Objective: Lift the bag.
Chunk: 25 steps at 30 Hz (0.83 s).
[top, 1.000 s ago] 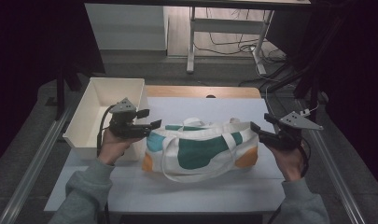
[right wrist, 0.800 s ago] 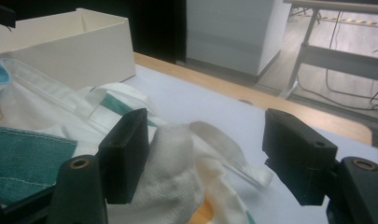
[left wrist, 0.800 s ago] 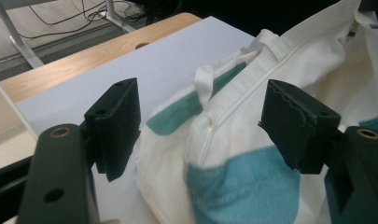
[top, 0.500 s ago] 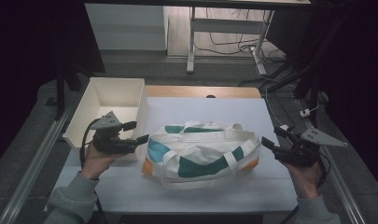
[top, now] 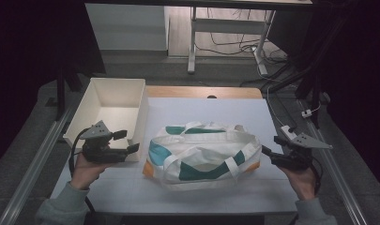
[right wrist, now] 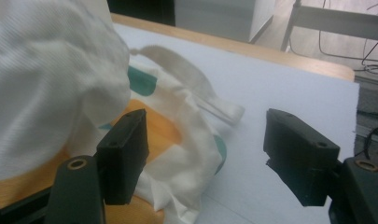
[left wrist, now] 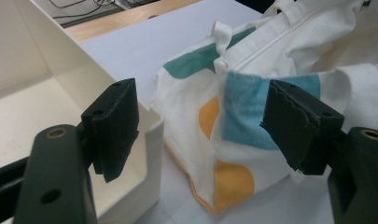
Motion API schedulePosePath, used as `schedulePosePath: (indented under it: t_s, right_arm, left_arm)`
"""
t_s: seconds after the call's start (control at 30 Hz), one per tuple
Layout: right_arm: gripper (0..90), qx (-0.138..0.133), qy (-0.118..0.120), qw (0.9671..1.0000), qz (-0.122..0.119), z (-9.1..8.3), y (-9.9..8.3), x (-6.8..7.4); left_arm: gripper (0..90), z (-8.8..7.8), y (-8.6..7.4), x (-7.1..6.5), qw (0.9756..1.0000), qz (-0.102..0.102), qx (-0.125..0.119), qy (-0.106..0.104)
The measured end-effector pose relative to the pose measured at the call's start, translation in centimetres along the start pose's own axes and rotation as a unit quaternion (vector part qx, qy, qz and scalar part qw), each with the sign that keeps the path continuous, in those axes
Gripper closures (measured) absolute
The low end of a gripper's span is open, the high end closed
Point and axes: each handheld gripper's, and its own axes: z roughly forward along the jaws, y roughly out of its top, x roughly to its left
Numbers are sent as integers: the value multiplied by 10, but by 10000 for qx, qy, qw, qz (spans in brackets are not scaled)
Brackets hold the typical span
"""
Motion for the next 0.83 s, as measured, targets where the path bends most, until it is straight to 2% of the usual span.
schedulePosePath:
  t_s: [0.2, 0.37, 0.63, 0.83]
  right_arm:
    - [314, 66, -30, 9999, -120, 5, -2, 4]
    - [316, 94, -36, 9999, -129, 7, -3, 5]
    - [319, 133, -50, 9998, -152, 10, -5, 5]
    - [321, 110, -57, 9998, -166, 10, -4, 6]
  left_arm:
    - [256, -1, -9, 2, 9999, -65, 62, 88]
    - [251, 4, -14, 2, 9996, -48, 232, 163]
    - [244, 11, -20, 4, 9990, -131, 387, 161]
    - [242, 13, -21, 5, 9989, -152, 413, 156]
